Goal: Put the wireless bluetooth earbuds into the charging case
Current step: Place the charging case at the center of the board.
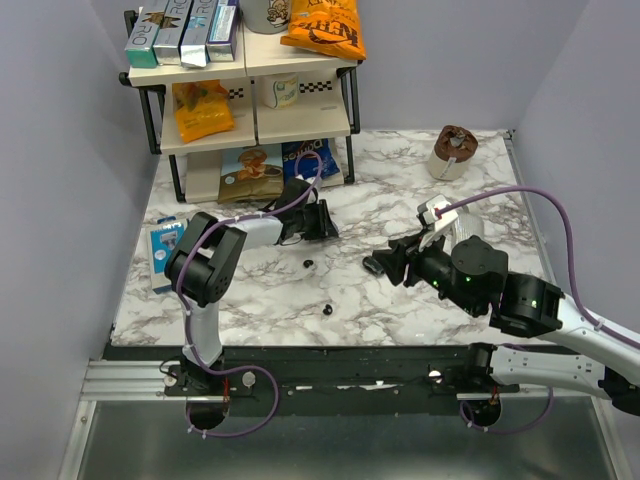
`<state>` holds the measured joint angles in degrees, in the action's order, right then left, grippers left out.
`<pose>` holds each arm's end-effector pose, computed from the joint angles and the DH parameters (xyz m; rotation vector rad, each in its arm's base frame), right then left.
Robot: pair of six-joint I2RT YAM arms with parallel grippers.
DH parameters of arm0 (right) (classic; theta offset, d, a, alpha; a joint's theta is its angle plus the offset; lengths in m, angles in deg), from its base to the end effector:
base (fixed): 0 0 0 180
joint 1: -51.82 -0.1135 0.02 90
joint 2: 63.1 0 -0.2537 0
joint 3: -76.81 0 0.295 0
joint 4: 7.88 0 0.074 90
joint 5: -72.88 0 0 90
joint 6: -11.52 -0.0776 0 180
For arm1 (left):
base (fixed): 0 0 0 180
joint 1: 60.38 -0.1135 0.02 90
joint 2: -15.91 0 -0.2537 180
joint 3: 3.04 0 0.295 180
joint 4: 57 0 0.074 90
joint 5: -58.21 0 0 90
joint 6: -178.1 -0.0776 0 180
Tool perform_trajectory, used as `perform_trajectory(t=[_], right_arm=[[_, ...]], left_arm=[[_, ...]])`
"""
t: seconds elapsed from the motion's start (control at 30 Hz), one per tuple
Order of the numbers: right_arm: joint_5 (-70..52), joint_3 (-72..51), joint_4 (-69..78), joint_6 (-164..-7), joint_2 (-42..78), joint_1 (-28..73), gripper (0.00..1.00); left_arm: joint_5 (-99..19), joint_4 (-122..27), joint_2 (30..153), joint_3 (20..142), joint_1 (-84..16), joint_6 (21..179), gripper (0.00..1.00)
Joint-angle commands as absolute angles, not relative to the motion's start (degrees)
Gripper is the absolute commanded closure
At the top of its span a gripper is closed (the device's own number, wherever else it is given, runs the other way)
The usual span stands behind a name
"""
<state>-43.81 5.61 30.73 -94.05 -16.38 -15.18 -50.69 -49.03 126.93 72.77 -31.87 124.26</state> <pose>0.1312 0.2198 0.3854 -0.4816 1.7677 0.6054 0.3918 -0.2414 0.0794 0.0128 2.4703 -0.9171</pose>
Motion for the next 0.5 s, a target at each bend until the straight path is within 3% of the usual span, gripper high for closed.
perform_trajectory(t=[0.0,0.27,0.47], right_arm=[[-43.9,6.4,29.9,-93.9,-16.6,-14.8,0.48],[-44.3,6.7,29.8,-93.9,-17.0,-14.9,0.48],[-44.4,7.2,29.9,-93.9,-17.3,-14.9,0.48]], left_arm=[[-50.0,-45.7,127.4,73.3,-32.3,123.7,0.63],[-49.1,-42.9,124.5,71.5,-33.8,122.0,0.49],[-49.1,-42.0,121.9,69.2,-35.5,121.1,0.45]])
